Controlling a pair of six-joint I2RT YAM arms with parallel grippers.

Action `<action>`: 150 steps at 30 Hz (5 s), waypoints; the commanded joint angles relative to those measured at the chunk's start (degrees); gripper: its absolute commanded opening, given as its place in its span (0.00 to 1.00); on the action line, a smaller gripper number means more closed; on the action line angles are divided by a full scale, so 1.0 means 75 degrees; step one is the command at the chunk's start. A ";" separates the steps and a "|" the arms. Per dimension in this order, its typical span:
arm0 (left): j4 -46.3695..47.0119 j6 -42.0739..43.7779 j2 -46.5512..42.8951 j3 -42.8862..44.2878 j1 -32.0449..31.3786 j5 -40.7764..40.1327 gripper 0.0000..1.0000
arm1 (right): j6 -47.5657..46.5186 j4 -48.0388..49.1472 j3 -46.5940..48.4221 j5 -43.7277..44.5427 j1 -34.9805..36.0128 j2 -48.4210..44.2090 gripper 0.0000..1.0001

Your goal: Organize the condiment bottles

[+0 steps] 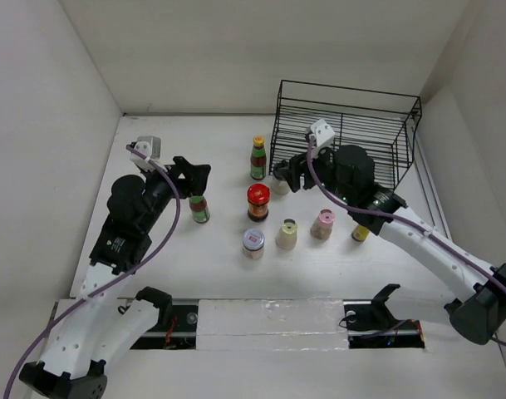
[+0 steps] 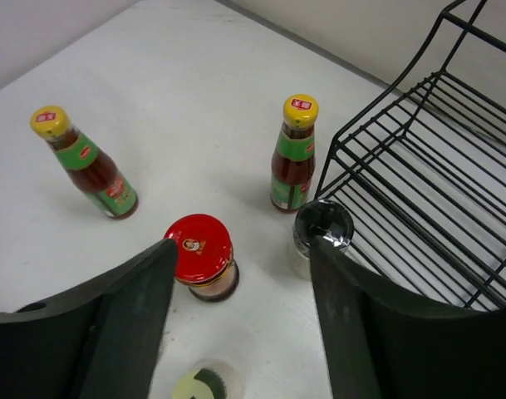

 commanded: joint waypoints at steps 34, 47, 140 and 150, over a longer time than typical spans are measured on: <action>0.0679 0.0128 -0.0745 -0.0622 -0.0031 -0.0453 0.66 | -0.0137 -0.0532 0.4853 -0.0211 -0.0461 0.5617 0.69; 0.0679 0.0128 -0.0663 -0.0621 -0.0031 -0.0312 0.66 | 0.0003 0.0029 0.4759 -0.0117 -0.0461 0.6016 0.68; 0.0738 0.0128 -0.0804 -0.0691 -0.0031 -0.0043 0.66 | 0.0637 0.2011 1.0700 0.0199 -0.2687 0.7856 0.14; 0.0738 0.0128 -0.0804 -0.0691 -0.0031 -0.0043 0.66 | 0.0567 0.2209 0.9950 0.0270 -0.2617 0.7856 0.14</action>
